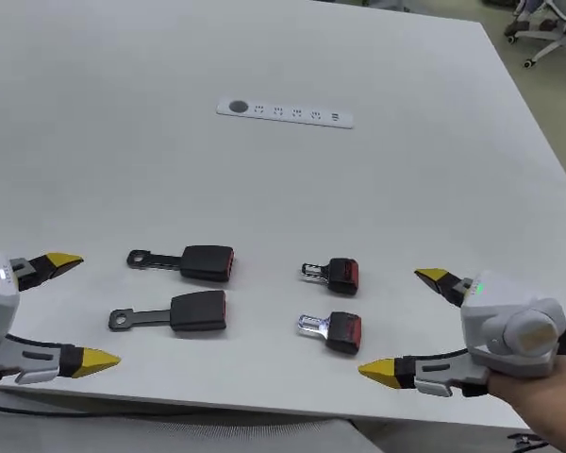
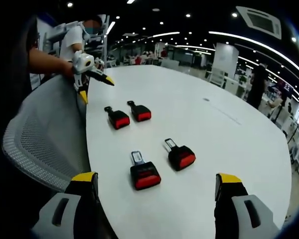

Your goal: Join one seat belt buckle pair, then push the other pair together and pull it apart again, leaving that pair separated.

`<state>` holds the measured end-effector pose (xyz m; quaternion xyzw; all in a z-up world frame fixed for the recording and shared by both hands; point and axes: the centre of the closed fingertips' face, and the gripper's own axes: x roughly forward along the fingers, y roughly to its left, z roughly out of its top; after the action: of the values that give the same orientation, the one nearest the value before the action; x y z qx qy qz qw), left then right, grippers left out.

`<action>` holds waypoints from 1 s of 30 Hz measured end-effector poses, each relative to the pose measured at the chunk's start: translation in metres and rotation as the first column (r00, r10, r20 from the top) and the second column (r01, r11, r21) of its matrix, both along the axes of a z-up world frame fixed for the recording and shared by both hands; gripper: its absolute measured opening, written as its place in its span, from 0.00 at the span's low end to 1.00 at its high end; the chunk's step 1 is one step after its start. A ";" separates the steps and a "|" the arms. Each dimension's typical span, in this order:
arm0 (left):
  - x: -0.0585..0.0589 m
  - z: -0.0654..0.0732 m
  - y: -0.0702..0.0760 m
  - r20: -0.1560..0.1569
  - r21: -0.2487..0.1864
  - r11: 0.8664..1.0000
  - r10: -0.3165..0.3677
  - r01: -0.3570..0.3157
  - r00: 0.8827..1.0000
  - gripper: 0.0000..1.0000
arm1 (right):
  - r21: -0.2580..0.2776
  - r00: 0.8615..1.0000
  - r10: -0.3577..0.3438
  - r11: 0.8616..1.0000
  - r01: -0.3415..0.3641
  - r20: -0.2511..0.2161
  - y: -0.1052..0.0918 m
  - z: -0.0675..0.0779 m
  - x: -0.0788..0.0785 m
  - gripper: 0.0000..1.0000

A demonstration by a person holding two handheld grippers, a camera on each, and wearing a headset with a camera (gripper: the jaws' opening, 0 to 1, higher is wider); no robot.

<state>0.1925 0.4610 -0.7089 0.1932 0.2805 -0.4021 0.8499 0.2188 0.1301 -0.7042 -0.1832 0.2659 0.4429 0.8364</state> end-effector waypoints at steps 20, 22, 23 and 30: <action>-0.001 -0.002 0.002 -0.008 0.005 1.000 0.009 -0.008 1.000 0.87 | -0.001 1.000 -0.020 1.000 0.020 0.008 -0.002 0.003 -0.001 0.96; -0.001 -0.002 0.002 -0.008 0.004 1.000 0.010 -0.010 1.000 0.87 | -0.005 1.000 -0.017 1.000 0.017 0.011 -0.004 0.002 -0.002 0.96; -0.001 -0.002 0.002 -0.008 0.004 1.000 0.011 -0.011 1.000 0.87 | -0.005 1.000 -0.019 1.000 0.019 0.010 -0.005 0.003 -0.002 0.97; -0.002 -0.003 0.000 -0.024 0.001 1.000 0.010 -0.010 1.000 0.87 | -0.047 0.998 -0.034 0.998 0.032 -0.047 -0.011 -0.006 -0.007 0.97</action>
<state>0.1902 0.4613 -0.7119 0.1874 0.2918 -0.3999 0.8484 0.2116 0.1189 -0.7106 -0.1873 0.2989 0.4269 0.8326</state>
